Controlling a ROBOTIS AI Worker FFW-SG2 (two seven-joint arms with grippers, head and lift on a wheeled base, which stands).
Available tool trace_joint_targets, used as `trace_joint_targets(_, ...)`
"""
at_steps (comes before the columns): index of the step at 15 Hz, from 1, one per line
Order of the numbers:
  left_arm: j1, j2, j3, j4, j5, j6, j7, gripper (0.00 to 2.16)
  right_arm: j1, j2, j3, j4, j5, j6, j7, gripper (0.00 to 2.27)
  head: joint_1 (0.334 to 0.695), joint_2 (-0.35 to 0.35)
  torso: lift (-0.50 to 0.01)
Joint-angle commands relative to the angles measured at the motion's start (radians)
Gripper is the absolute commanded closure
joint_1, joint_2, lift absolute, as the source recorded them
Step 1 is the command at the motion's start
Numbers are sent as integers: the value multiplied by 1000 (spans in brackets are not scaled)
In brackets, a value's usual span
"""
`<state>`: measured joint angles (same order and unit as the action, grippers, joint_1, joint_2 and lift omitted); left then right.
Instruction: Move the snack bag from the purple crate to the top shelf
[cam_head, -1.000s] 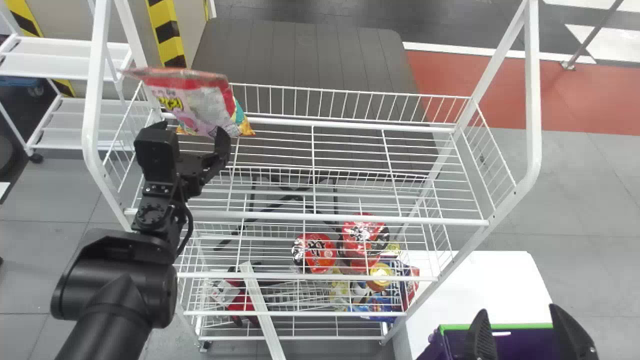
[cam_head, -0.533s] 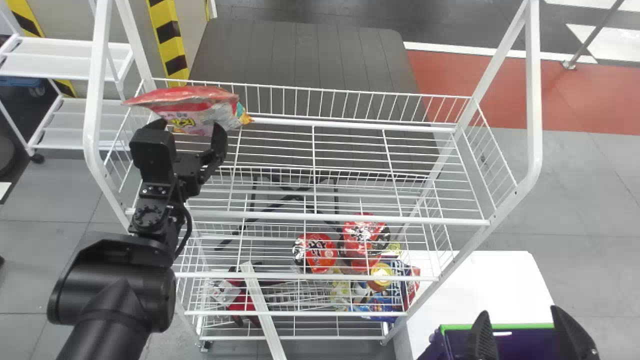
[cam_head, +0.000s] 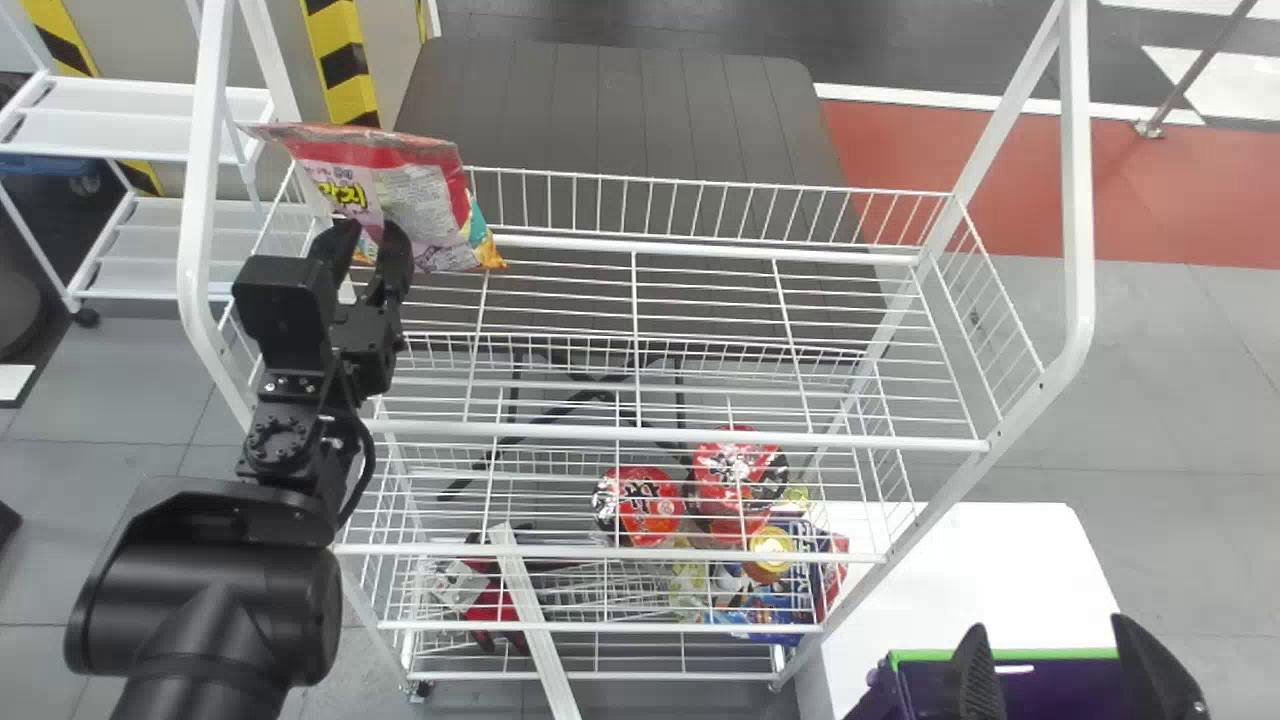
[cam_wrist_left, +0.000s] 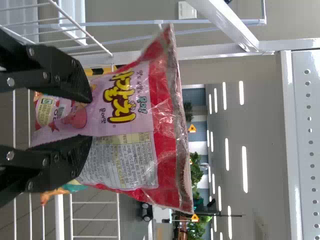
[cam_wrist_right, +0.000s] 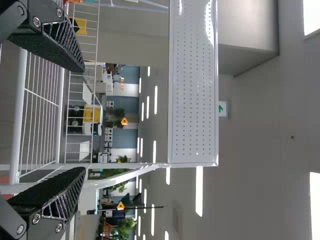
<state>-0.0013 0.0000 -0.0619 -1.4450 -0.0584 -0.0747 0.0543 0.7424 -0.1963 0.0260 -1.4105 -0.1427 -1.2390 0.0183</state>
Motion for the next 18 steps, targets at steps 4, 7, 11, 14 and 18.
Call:
trace_joint_targets(4,14,-3,5,-29,-3,25,4,1420,0,0,0,10,0,-26,0,124,695,-96,-1)
trace_joint_targets(7,52,-3,5,-129,-24,114,6,1420,0,0,0,16,0,-32,0,124,695,-97,-1)
trace_joint_targets(11,95,-3,-15,-293,-58,313,39,1420,-8,0,3,35,-2,-53,0,124,695,-94,-1)
trace_joint_targets(14,109,-3,-59,-351,-94,412,90,1420,-11,0,5,41,-2,-66,0,124,695,-92,-1)
trace_joint_targets(18,107,-3,-111,-384,-144,482,133,1420,-18,-5,3,64,-12,-96,0,124,695,-113,-1)
